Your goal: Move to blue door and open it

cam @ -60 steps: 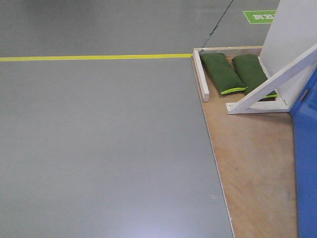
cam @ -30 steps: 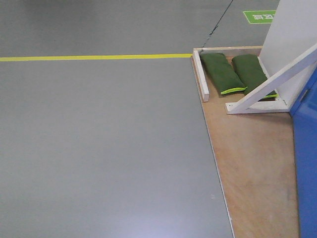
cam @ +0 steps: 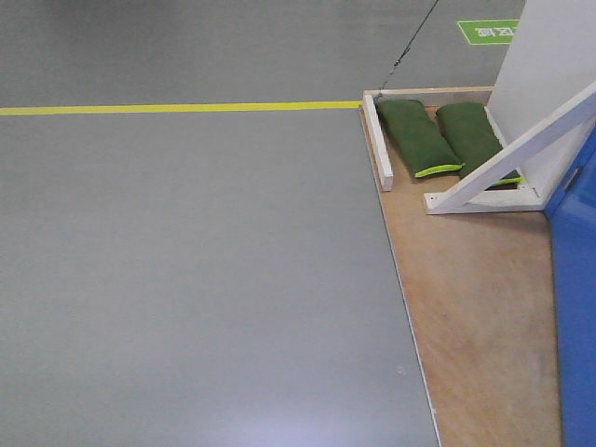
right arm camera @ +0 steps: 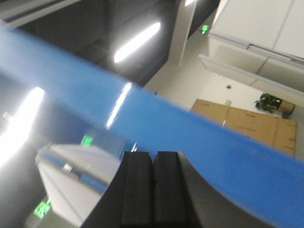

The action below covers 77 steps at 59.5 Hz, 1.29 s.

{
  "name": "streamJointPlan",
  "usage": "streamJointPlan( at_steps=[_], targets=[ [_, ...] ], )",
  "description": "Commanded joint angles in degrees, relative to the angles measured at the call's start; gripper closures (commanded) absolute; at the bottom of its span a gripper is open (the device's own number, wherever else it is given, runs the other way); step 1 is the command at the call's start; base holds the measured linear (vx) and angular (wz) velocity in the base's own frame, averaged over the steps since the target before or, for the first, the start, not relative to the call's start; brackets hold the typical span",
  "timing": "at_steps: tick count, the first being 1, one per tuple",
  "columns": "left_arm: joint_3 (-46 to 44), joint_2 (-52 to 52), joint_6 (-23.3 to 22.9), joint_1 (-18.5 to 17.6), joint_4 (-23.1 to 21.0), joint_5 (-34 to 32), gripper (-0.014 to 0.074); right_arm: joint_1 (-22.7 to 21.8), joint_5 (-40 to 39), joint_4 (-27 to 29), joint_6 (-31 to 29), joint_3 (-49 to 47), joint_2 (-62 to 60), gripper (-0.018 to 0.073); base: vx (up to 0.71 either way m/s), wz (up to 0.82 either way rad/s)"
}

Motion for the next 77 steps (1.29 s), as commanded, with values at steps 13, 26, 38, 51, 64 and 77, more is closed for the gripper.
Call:
streamJointPlan(
  at_steps=[13,26,38,51,64,77],
  targets=[
    [-1.57,-0.78,-0.37,-0.02,-0.10,-4.79,0.0524,-5.00,0.82,11.22,-0.23,-1.33,10.22,0.0561,0.00,0.00],
    [-1.57,-0.78,-0.37,-0.02,-0.10,-4.79,0.0524,-5.00,16.78,11.22,-0.23,-1.33,14.89,0.0561,0.00,0.00],
    [-1.57,-0.78,-0.37,-0.02,-0.10,-4.79,0.0524,-4.46,24.44,12.16,-0.23,-1.33,14.88,0.0561,0.00,0.00],
    [-1.57,-0.78,-0.37,-0.02,-0.10,-4.79,0.0524,1.11,23.68,12.91,-0.23,-1.33,14.59,0.0561,0.00,0.00],
    [-1.57,-0.78,-0.37,-0.02,-0.10,-4.79,0.0524,7.73,25.36,12.91,-0.23,-1.33,12.62,0.0561,0.00,0.00],
    [-1.57,-0.78,-0.37,-0.02,-0.10,-4.79,0.0524,8.34,39.65,15.11,-0.23,-1.33,10.69,0.0561,-0.01,-0.04]
  ],
)
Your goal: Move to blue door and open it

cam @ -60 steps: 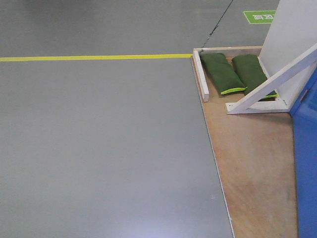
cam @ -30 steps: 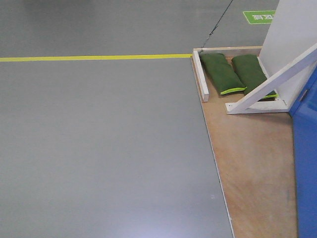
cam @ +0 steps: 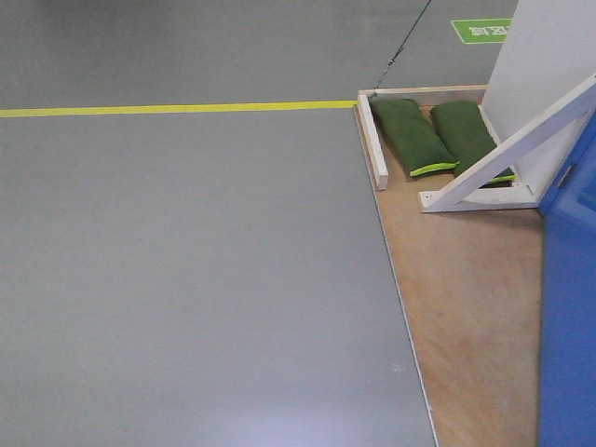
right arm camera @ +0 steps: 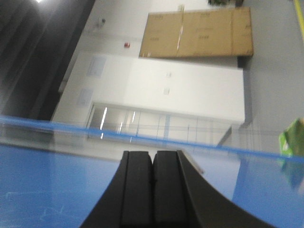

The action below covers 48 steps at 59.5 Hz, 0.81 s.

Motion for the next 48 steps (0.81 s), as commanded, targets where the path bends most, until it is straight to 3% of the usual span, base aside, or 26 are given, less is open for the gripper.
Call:
streamJointPlan(
  at_steps=[1,10,18,25,41,48],
  targets=[
    [-1.57,-0.78,-0.37,-0.02,-0.10,-4.79,0.0524,3.46,21.45,7.43,0.69,-1.87,-3.20,0.0561,-0.01,-0.04],
    [-1.57,-0.78,-0.37,-0.02,-0.10,-4.79,0.0524,3.46,28.41,8.50,0.69,-1.87,-3.98,0.0561,-0.01,-0.03],
    [-1.57,-0.78,-0.37,-0.02,-0.10,-4.79,0.0524,5.12,29.17,8.30,0.69,-1.87,-4.45,0.0561,0.00,0.00],
    [-1.57,-0.78,-0.37,-0.02,-0.10,-4.79,0.0524,12.40,26.84,7.46,0.69,-1.87,-4.45,0.0561,0.00,0.00],
    [-1.57,-0.78,-0.37,-0.02,-0.10,-4.79,0.0524,32.06,12.46,6.88,0.69,-1.87,-4.13,0.0561,0.00,0.00],
    [-1.57,-0.78,-0.37,-0.02,-0.10,-4.79,0.0524,38.98,7.02,3.65,0.69,-1.87,-3.00,0.0561,0.00,0.00]
  ],
)
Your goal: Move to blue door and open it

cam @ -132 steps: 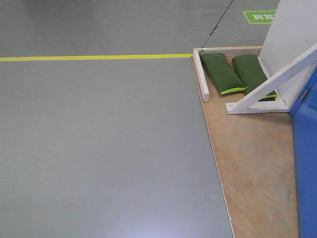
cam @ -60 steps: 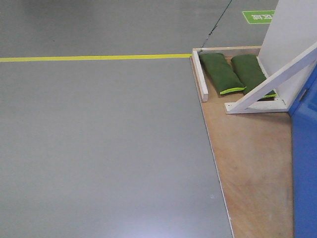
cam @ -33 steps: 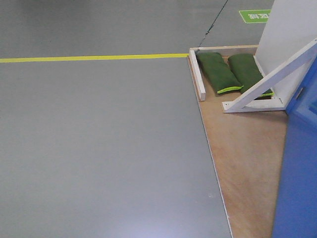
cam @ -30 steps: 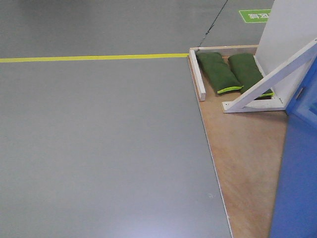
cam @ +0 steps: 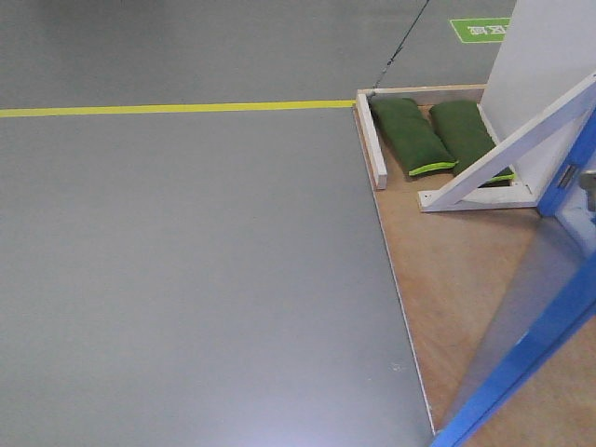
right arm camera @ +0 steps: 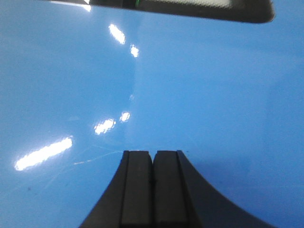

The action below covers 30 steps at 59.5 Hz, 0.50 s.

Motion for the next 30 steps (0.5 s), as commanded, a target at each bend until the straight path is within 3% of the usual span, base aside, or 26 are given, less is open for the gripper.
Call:
streamJointPlan(
  at_steps=[1,11,30],
  targets=[
    [-1.57,-0.78,-0.37,-0.02,-0.10,-4.79,0.0524,6.19,-0.19,0.99,-0.37,-1.87,-0.51,0.0561,0.00,0.00],
    [-1.57,-0.78,-0.37,-0.02,-0.10,-4.79,0.0524,14.09,-8.67,-5.19,-0.37,-1.87,2.11,0.0561,0.00,0.00],
    [-1.57,-0.78,-0.37,-0.02,-0.10,-4.79,0.0524,23.46,-11.12,-5.08,-0.37,-1.87,5.69,0.0561,0.00,0.00]
  ],
)
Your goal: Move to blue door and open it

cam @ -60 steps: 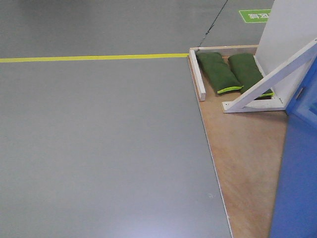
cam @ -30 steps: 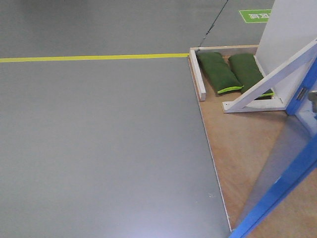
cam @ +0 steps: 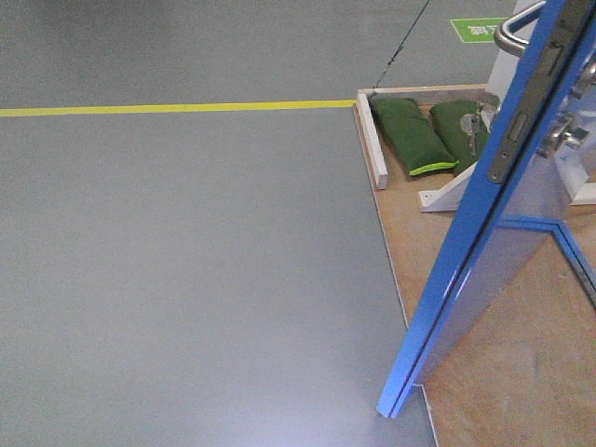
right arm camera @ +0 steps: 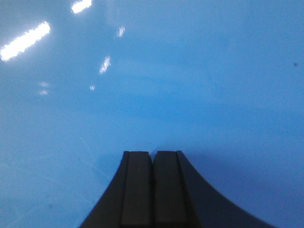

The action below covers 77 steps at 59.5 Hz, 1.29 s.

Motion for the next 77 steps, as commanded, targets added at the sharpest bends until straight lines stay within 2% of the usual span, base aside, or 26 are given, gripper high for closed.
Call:
streamJointPlan(
  at_steps=[1,13,77],
  targets=[
    [-1.57,-0.78,-0.37,-0.02,-0.10,-4.79,0.0524,2.66,-0.93,2.16,-0.31,-1.76,-1.40,0.0561,0.00,0.00],
    [-1.57,-0.78,-0.37,-0.02,-0.10,-4.79,0.0524,5.56,-0.79,2.26,-0.31,-1.76,-1.03,0.0561,0.00,0.00],
    [-1.57,-0.78,-0.37,-0.02,-0.10,-4.79,0.0524,5.55,-0.79,2.26,-0.31,-1.76,-1.03,0.0561,0.00,0.00]
  ],
)
